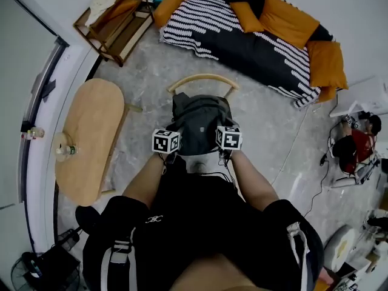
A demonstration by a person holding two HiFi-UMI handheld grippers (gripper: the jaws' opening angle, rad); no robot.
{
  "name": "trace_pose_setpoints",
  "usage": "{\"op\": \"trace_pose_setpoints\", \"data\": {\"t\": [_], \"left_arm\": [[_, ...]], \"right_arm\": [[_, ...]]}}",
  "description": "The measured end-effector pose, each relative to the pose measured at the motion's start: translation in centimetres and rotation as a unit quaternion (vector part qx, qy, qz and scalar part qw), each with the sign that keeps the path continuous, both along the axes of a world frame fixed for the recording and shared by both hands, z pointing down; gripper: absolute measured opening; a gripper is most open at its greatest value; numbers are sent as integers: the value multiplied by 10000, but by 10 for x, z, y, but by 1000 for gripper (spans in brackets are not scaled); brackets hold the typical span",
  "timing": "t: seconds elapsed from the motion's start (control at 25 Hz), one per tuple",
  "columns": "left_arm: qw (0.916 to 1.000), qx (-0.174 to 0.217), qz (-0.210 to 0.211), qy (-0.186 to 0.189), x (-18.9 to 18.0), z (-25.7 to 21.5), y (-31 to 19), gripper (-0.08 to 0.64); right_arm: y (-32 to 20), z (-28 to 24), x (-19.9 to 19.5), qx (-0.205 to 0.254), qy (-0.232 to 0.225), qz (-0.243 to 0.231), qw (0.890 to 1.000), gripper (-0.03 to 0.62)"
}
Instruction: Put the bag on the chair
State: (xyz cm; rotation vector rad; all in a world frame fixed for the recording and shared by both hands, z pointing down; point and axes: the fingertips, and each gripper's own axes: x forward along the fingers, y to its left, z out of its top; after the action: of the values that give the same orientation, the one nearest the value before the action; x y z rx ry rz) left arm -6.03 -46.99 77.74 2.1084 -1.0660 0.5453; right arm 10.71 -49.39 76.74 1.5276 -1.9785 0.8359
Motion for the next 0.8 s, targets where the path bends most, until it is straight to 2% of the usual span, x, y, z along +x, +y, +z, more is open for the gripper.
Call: {"op": "trace_pose_setpoints", "data": {"t": [0.24,0.52,0.68,0.8], "left_arm": [[9996,225,148,-62,-1,11,-31,87],[9984,459,17,-325,-15,26,-69,106],[9975,389,-71,-587,-23,40,-98,129],[9980,236,-98,-579,-26,48,-118,144]], "right_arm": [[-31,13,-1,-33,134,-40,9999,87],[-69,26,-16,90,781,-212,9967,98],[-98,42,-20,55,1037,-272,9942,108],[-117,55,-19,-81,1130,-239,9933,118]]}}
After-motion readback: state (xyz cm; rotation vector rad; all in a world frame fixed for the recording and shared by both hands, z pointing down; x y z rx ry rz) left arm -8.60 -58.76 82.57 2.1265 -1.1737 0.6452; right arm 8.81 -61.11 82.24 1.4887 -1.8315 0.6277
